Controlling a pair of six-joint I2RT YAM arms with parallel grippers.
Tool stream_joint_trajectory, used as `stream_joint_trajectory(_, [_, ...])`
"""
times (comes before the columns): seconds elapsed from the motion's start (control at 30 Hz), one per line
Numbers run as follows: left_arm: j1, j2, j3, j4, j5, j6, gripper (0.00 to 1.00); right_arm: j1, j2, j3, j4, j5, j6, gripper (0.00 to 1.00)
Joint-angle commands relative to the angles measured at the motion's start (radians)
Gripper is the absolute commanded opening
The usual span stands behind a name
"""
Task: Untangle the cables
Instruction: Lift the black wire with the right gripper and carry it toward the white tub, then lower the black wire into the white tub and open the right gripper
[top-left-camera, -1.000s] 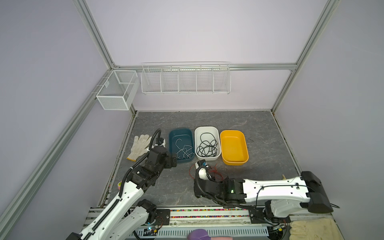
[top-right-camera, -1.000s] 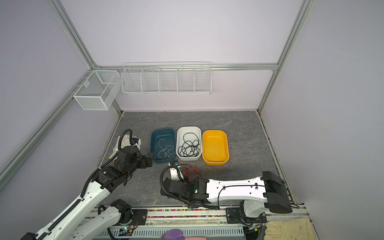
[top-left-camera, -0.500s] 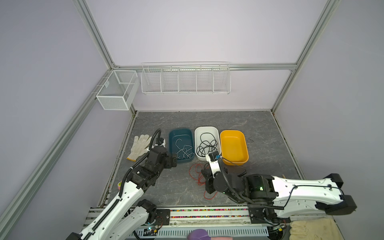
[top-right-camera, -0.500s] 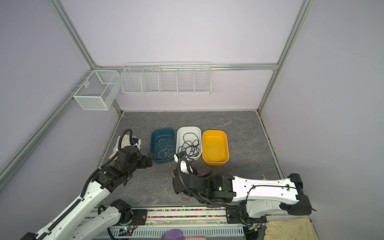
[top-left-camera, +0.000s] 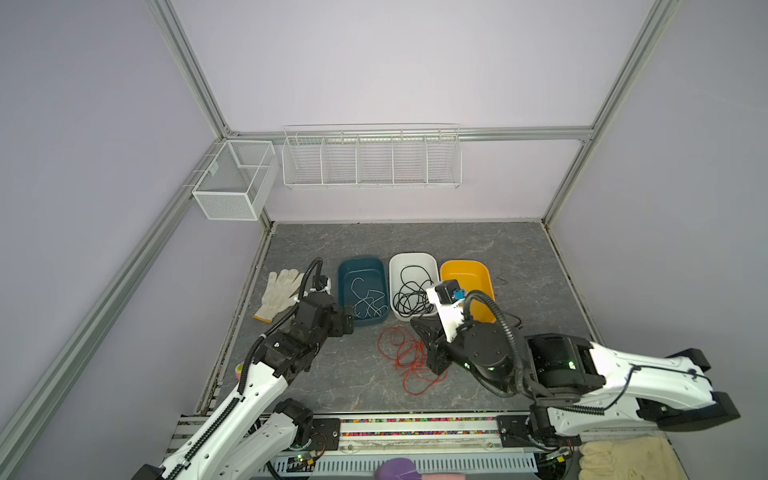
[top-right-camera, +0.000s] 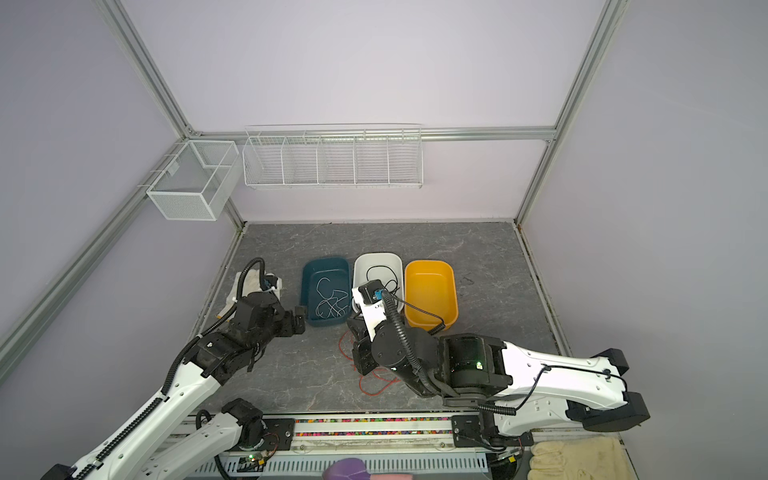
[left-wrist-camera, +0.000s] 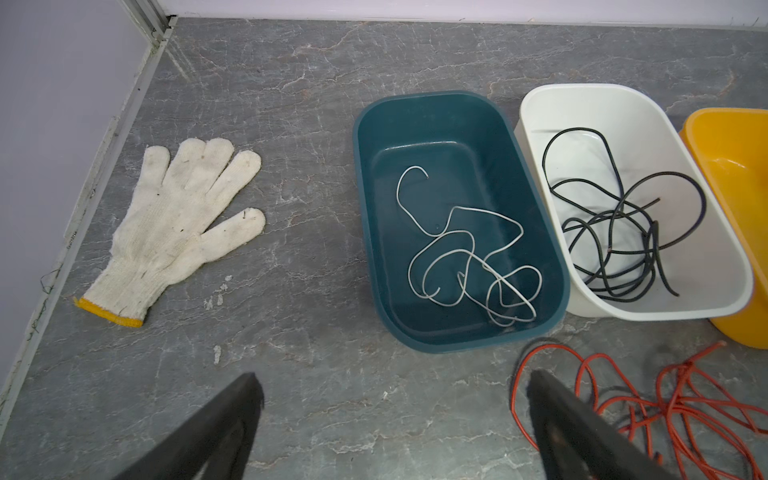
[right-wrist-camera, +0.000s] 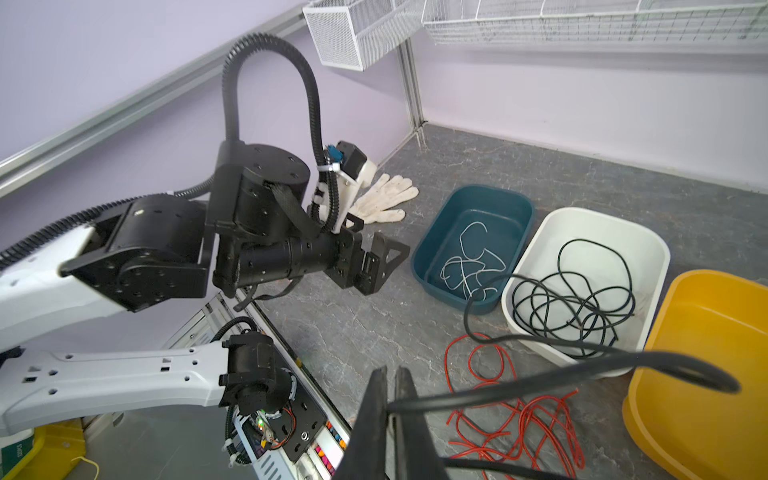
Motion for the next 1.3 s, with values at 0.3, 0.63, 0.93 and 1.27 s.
stream_joint_trajectory(0.3, [-0.006, 0.006, -0.007, -0.011, 0.002, 0.007, 0.99, -0.139, -0.033, 0.061, -0.083, -0.04, -0.088, 0.06])
stream_joint_trajectory(0.63, [-0.006, 0.014, -0.005, -0.013, -0.002, 0.006, 0.99, -0.416, 0.0, 0.025, -0.058, -0.395, -0.09, 0.07])
stream_joint_trajectory(0.93, [-0.006, 0.015, -0.008, -0.014, -0.01, 0.008, 0.99, -0.586, 0.17, 0.085, -0.016, -0.622, -0.121, 0.07])
stream_joint_trajectory(1.27, [-0.007, 0.018, -0.009, -0.01, -0.011, 0.007, 0.99, -0.707, 0.398, 0.127, 0.017, -0.756, -0.108, 0.07])
